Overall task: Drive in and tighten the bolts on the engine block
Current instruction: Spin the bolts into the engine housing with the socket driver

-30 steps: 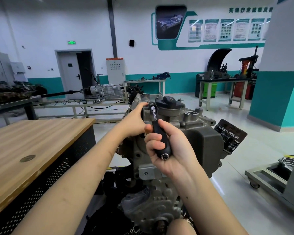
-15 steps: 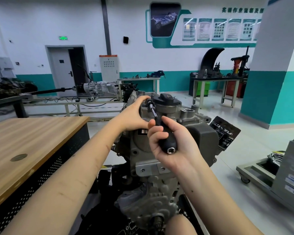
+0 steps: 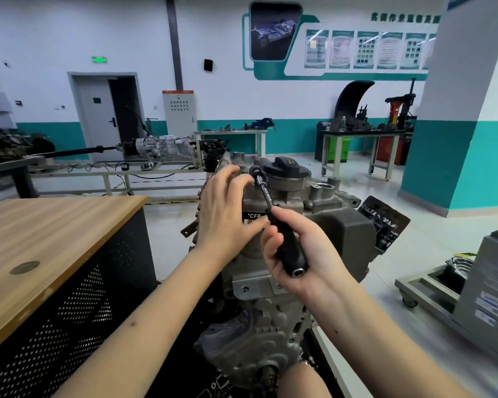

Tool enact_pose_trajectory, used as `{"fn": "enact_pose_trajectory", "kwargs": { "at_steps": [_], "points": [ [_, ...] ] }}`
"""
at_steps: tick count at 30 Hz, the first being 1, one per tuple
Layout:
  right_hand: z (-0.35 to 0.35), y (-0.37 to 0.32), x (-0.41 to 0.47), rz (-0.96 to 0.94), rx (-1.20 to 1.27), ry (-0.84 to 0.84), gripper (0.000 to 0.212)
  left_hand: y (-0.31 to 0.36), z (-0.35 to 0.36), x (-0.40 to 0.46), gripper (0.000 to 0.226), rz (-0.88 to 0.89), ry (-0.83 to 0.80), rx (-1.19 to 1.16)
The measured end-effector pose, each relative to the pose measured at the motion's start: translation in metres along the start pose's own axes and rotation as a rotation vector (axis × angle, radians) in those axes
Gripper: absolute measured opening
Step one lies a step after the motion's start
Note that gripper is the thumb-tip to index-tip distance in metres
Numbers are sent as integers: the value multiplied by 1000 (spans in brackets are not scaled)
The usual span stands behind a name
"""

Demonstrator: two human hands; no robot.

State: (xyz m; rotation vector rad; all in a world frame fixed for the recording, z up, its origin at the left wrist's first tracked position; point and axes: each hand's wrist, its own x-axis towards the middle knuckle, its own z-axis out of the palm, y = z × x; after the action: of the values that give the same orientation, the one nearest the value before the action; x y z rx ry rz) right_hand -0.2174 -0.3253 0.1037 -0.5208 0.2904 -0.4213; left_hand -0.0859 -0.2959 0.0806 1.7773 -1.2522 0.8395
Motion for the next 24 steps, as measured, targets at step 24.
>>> {"fn": "enact_pose_trajectory", "kwargs": {
  "at_steps": [24],
  "points": [
    [-3, -12, -3, 89, -182, -12, 38, -8, 68, -23, 47, 233, 424, 312]
  ]
}}
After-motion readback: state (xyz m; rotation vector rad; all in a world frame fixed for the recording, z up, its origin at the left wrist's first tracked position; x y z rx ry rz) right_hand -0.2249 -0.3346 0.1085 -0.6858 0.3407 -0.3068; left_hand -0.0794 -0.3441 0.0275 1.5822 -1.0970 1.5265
